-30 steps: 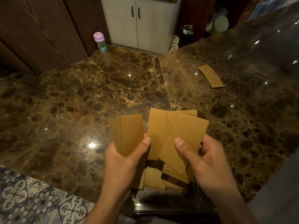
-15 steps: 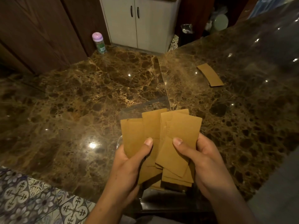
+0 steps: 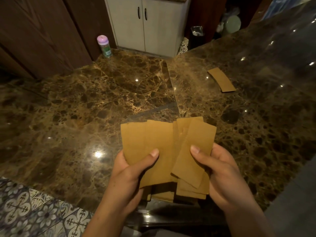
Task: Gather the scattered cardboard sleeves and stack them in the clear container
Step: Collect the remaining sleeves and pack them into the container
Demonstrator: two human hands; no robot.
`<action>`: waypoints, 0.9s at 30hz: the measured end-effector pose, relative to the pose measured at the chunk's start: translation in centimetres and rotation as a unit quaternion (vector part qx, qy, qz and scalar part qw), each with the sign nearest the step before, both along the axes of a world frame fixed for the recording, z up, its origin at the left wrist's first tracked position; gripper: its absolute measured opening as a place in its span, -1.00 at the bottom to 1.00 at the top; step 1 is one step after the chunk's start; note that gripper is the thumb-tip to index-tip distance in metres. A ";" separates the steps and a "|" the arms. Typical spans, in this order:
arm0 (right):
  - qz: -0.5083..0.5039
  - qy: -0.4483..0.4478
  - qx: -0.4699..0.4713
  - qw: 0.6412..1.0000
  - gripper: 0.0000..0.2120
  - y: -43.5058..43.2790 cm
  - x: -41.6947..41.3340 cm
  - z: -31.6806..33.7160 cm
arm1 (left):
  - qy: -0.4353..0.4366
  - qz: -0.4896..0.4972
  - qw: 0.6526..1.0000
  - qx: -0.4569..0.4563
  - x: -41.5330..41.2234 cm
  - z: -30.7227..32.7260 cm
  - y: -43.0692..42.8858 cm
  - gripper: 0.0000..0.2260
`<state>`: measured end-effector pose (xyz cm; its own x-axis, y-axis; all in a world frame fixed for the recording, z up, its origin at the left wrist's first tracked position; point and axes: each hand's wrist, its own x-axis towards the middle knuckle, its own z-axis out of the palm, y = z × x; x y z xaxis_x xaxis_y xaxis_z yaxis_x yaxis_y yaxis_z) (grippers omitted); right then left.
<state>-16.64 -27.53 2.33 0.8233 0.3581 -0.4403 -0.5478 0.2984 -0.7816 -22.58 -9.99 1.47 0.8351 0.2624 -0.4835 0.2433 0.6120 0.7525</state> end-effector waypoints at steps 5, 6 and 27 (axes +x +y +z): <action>0.073 0.013 -0.007 0.997 -0.64 -0.2 -0.1 0.1 | 0.000 -0.030 0.998 0.048 0.1 0.1 0.4 -0.59; 0.080 0.003 -0.018 0.997 -0.66 -0.3 0.2 0.2 | 0.001 -0.044 0.997 0.058 0.0 0.1 0.5 -0.60; 0.144 -0.080 -0.093 0.982 -0.63 -0.3 0.3 0.2 | -0.022 -0.022 0.993 0.112 0.1 -0.3 1.1 -0.68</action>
<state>-16.33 -27.85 2.49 0.7643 0.5108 -0.3937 -0.4541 -0.0072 -0.8909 -22.48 -8.92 1.13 0.8672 0.3217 -0.3800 0.2300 0.4181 0.8788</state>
